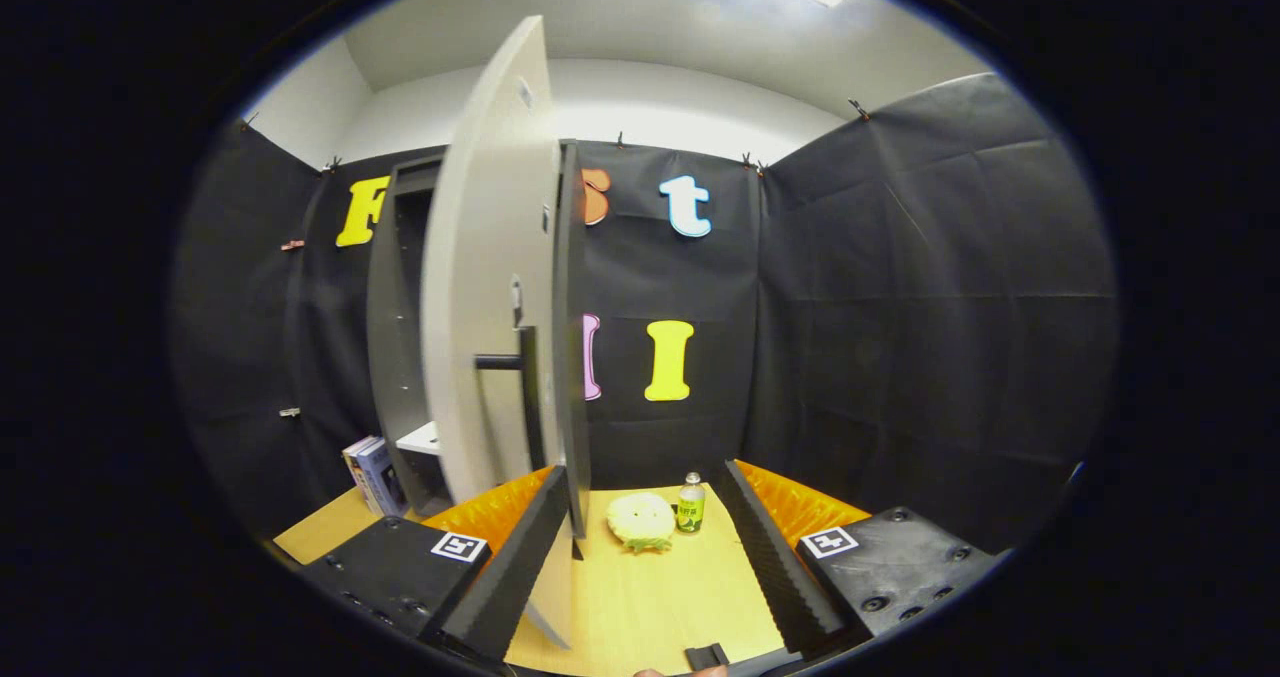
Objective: Open the shoe cabinet door, grab the shoes and put them into the shoe cabinet, then close the shoe cabinet door.
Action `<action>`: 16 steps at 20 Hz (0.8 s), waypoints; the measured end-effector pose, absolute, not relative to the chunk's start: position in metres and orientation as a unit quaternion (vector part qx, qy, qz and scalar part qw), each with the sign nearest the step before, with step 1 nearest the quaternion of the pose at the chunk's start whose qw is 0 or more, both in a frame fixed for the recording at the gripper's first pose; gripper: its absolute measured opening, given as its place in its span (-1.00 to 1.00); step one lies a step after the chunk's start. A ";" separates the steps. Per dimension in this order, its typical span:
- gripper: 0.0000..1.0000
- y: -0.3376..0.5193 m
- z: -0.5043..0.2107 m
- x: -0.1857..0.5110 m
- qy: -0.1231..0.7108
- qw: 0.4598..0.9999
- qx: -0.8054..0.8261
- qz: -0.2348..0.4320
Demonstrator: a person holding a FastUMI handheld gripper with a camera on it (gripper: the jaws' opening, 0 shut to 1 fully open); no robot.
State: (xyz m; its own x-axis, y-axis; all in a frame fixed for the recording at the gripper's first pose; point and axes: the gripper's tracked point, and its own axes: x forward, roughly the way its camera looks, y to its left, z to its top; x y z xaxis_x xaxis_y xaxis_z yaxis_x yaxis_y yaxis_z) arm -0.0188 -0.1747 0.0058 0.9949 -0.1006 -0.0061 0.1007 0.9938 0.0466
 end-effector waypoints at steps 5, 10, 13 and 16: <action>0.96 -0.177 0.001 0.028 0.008 0.998 0.043 -0.043; 0.92 -0.162 0.002 0.033 0.010 0.998 0.037 -0.042; 0.90 -0.151 -0.002 0.034 0.020 0.998 0.051 -0.035; 0.93 -0.125 -0.001 0.030 0.027 0.998 0.049 -0.025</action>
